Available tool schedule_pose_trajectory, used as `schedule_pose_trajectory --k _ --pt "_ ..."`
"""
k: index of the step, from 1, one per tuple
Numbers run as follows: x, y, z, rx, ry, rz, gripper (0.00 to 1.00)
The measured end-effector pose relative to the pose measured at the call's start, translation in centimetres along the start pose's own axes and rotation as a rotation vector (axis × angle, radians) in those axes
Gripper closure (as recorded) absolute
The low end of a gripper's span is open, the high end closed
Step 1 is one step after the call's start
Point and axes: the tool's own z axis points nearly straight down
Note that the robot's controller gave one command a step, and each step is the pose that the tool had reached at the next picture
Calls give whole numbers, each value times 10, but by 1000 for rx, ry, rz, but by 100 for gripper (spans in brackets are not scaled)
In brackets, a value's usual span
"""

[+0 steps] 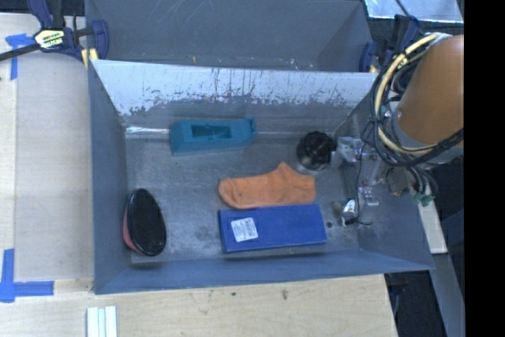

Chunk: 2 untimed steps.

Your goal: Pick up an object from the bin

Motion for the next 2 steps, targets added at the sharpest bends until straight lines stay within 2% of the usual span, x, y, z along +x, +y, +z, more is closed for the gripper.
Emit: schedule_pose_trajectory --k 1,2 --pt "-12 73 34 -1 1 -81 0" --pt "-45 80 71 -1 -2 -181 0"
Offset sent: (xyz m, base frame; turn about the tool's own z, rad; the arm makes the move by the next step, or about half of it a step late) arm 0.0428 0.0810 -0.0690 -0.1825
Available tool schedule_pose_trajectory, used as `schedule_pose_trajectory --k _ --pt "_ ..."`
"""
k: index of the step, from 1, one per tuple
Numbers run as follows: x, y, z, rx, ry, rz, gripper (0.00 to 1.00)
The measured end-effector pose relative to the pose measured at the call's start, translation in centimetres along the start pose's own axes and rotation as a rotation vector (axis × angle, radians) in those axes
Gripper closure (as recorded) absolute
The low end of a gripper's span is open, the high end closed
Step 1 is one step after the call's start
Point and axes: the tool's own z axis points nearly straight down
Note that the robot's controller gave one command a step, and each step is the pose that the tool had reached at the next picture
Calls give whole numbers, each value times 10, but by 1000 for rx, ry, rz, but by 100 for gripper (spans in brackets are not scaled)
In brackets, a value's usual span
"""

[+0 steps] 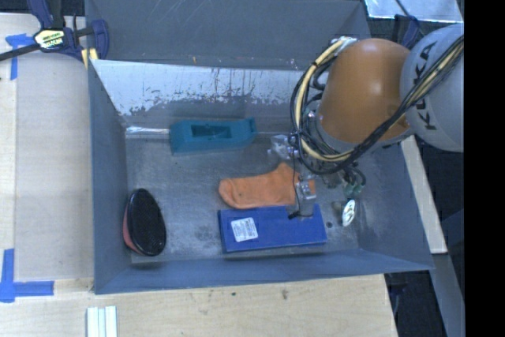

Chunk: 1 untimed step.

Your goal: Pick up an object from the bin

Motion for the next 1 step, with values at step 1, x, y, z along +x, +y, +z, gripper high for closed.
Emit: schedule_pose_trajectory --k 1 --pt "-38 12 13 0 0 -115 0"
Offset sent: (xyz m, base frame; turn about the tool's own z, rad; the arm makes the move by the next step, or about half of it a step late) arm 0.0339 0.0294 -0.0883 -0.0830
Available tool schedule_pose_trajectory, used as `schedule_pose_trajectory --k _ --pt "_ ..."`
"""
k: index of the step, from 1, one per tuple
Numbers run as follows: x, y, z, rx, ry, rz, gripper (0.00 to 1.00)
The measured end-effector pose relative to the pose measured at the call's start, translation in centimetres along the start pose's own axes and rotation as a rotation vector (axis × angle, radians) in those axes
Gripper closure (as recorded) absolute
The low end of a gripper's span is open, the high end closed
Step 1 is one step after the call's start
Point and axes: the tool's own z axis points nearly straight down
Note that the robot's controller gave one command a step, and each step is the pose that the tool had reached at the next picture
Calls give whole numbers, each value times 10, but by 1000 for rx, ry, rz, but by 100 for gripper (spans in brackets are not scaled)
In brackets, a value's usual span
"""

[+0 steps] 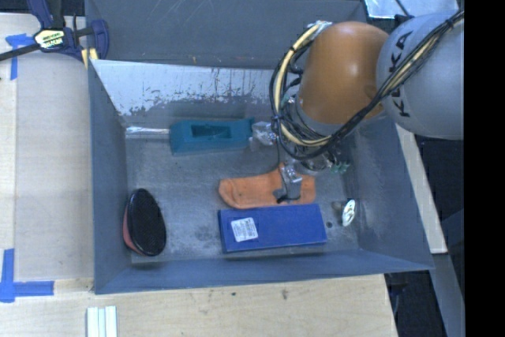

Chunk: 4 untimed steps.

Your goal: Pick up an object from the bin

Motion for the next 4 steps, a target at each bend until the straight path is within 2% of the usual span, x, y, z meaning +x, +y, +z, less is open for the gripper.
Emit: schedule_pose_trajectory --k 1,2,4 --pt "-1 9 76 -1 12 32 0" --pt "-16 10 74 0 -3 -108 100" --pt "-15 11 71 -1 0 -108 100"
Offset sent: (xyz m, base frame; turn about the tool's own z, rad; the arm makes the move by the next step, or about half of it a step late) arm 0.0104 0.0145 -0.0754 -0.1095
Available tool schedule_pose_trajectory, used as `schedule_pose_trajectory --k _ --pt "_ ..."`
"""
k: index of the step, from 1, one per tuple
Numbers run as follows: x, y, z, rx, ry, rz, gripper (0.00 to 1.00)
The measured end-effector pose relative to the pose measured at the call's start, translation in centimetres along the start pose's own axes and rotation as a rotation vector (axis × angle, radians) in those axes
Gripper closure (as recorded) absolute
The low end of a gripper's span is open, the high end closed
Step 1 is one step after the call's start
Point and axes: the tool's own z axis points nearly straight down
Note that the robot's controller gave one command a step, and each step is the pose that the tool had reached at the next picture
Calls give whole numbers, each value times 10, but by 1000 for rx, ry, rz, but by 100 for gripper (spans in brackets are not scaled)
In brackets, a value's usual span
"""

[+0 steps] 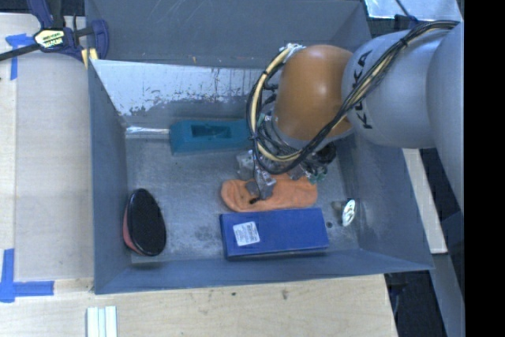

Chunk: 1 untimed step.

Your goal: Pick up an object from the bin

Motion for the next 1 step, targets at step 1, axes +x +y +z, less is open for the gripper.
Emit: schedule_pose_trajectory --k 1 --pt "2 1 -18 -3 11 0 100"
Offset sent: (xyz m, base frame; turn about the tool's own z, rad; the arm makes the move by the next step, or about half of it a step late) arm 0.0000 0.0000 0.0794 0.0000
